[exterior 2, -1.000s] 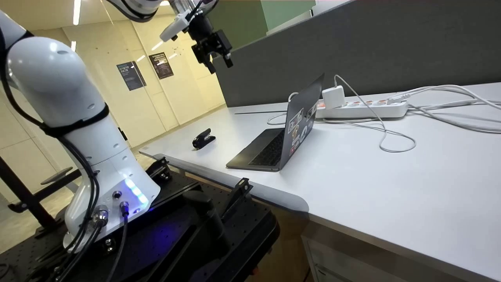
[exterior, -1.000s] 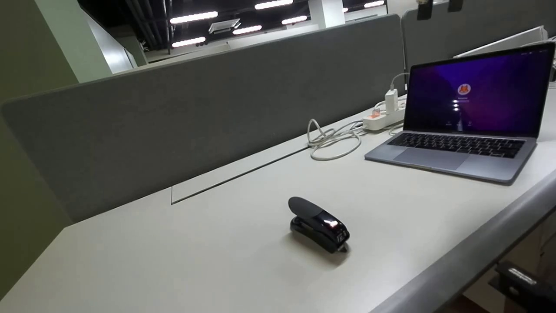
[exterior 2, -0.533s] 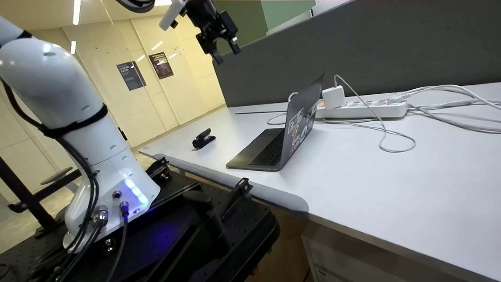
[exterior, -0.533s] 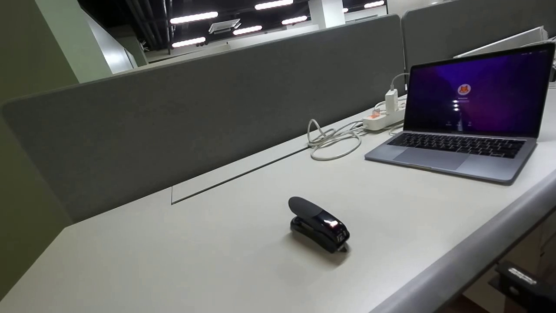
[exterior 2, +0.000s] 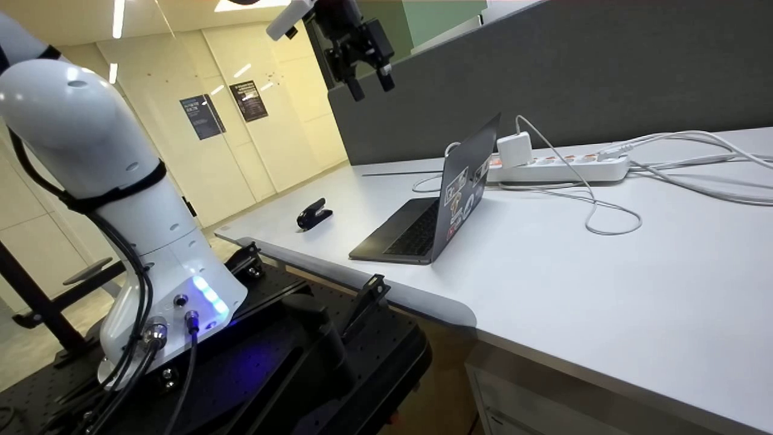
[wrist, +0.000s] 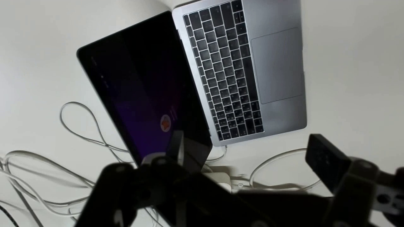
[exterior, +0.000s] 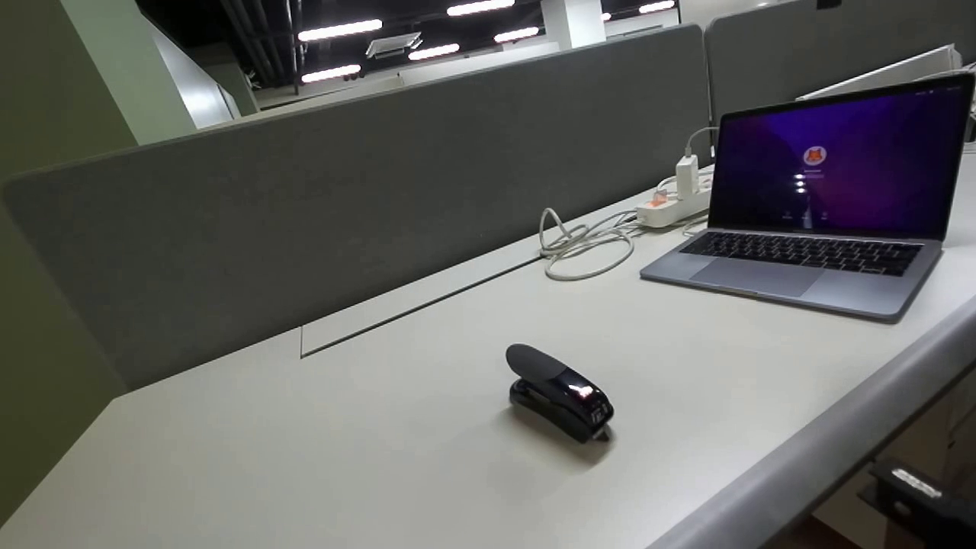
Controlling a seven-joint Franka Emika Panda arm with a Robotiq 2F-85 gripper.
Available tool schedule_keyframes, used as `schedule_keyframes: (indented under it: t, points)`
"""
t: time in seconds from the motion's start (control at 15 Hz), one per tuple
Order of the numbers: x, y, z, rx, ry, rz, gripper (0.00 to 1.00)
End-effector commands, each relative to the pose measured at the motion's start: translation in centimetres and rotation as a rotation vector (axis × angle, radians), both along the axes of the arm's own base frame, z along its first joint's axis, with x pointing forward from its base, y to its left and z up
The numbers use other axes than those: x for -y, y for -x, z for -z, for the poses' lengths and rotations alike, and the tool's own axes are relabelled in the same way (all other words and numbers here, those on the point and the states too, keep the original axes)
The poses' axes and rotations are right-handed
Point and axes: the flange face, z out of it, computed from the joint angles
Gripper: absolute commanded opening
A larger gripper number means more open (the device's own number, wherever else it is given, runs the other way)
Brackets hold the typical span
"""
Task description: Close the laptop fully
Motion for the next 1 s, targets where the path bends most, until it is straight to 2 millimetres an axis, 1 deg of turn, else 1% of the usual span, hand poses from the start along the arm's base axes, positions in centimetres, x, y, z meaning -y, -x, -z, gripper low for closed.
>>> schedule_keyframes:
  t: [0.0,0.13,0.4,0.47,0.6,0.73,0.93]
  points:
    - [5.5,-1.9,0.1,-0.002,-0.042,-0.031,1.00]
    - [7.9,-2.5,0.8,0.001,-0.057,-0.134,1.00]
    - [10.3,-3.6,2.1,0.027,-0.107,-0.369,1.00]
    - [9.1,-2.2,2.2,0.026,-0.089,-0.290,1.00]
    - [9.5,-2.3,2.8,0.016,-0.091,-0.301,1.00]
    - [8.9,-2.3,2.6,0.027,-0.085,-0.301,1.00]
    - [9.1,-2.4,2.8,0.023,-0.130,-0.308,1.00]
